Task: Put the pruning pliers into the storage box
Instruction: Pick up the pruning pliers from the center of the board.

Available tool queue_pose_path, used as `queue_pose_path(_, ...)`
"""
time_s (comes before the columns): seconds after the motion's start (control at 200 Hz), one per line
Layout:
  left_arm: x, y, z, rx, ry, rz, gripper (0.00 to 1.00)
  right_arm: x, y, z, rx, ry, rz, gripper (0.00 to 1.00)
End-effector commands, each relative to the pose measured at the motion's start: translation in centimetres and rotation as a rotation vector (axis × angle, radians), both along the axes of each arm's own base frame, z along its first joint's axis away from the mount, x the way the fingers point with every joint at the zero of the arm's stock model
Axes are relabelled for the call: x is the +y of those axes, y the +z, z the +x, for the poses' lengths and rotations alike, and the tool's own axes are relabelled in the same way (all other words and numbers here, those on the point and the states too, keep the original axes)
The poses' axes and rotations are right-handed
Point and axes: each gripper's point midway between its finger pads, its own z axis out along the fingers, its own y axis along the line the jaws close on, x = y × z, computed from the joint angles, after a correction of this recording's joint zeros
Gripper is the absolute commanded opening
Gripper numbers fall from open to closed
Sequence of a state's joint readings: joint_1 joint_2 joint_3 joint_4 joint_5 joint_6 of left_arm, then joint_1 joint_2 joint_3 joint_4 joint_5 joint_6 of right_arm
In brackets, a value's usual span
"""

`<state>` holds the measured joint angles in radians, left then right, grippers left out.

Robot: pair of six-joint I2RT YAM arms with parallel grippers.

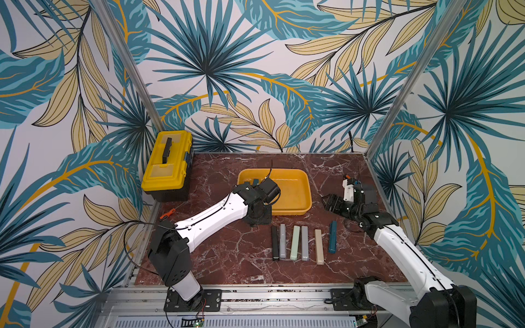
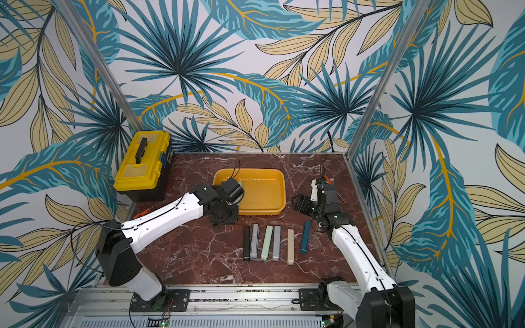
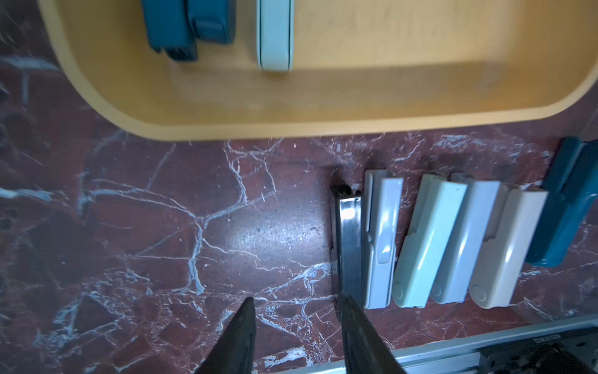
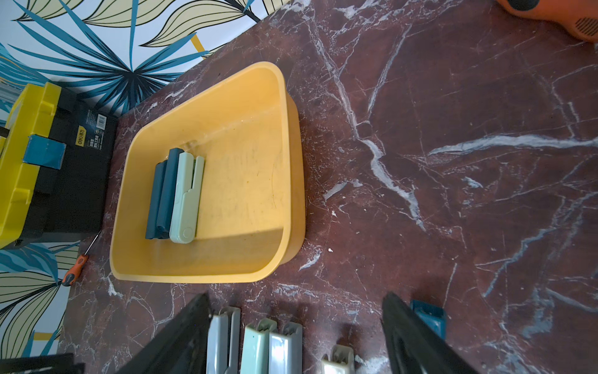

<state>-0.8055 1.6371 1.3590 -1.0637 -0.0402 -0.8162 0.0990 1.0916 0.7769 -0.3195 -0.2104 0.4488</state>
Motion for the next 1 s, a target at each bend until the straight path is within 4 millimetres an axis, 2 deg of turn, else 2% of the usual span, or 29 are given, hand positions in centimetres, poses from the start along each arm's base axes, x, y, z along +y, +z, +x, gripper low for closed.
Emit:
queue_pose_path(0.0, -1.6, -1.3, -0.6, 0.004, 0.056, -0.059, 0.45, 0.3, -0.5, -0.4, 0.007, 0.010, 0.004, 0.84)
queue_pose_path(0.145, -2.2, -3.4, -1.5, 0.031, 0.063, -0.041, 0.45, 0.5, -0.9, -0.6, 0.017, 0.018, 0.008, 0.84)
queue_pose_path(0.25, -3.3, -4.6, -1.9, 0.047, 0.054, -0.054, 0.45, 0.5, -1.1, -0.8, 0.022, 0.020, 0.010, 0.84)
queue_pose_path(0.576, -5.4, -7.0, -2.1, 0.081, 0.037, -0.037, 0.45, 0.4, -1.4, -1.3, 0.028, 0.021, -0.001, 0.85)
queue_pose_path(0.866, -6.1, -7.9, -1.8, 0.095, 0.018, -0.025, 0.45, 0.2, -1.5, -1.6, 0.030, 0.016, -0.012, 0.85)
queue_pose_path(0.997, -6.3, -7.5, -1.5, 0.088, 0.016, -0.019, 0.45, 0.2, -1.5, -1.6, 0.030, 0.017, -0.013, 0.85)
